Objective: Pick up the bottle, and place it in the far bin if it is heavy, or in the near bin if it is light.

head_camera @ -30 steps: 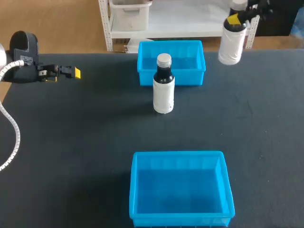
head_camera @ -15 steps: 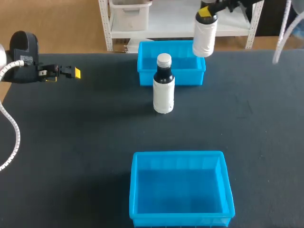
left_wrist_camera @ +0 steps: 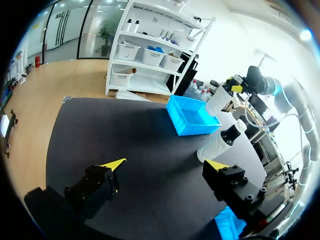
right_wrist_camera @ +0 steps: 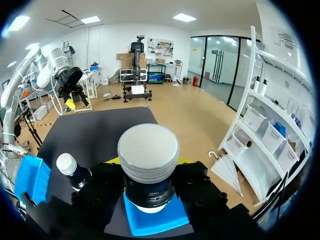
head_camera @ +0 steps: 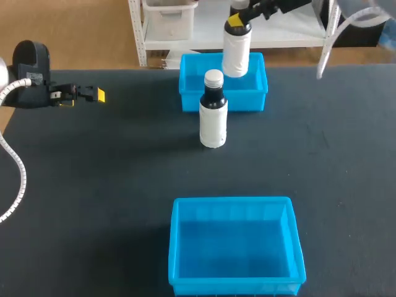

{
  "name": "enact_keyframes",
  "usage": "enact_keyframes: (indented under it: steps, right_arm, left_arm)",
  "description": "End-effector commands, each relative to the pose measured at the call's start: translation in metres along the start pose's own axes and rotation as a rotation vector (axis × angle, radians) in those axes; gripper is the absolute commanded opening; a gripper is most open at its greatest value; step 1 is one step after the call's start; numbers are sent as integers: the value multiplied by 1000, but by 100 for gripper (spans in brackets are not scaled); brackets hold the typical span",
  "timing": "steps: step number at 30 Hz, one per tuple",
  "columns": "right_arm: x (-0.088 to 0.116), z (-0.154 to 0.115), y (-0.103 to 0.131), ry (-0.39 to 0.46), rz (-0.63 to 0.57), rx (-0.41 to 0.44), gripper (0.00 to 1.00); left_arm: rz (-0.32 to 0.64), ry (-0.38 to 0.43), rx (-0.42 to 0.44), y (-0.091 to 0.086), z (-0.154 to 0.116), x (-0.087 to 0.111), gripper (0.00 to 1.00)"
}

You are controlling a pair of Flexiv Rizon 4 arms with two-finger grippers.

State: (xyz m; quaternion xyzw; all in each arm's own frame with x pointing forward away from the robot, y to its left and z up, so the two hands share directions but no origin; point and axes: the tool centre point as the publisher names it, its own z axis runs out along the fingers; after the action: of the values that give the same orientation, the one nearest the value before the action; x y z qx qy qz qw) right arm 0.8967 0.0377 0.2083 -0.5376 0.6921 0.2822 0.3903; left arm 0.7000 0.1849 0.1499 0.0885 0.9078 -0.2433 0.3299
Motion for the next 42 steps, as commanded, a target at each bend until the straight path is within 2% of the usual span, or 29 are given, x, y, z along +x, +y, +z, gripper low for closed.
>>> enact_keyframes:
  steps: [1, 11, 20, 42]
  right_arm:
    - [-2, 25, -11, -2, 0, -61, 0]
    - [-3, 57, -16, -14, 10, -89, 0]
    - [-1, 89, -12, 9, -5, -141, 0]
    - [26, 118, -16, 16, 29, -184, 0]
  left_arm:
    - [0, 0, 0, 0, 0, 0, 100]
    - [0, 0, 0, 0, 0, 0, 100]
    - [0, 0, 0, 0, 0, 0, 100]
    - [0, 0, 0, 0, 0, 0, 100]
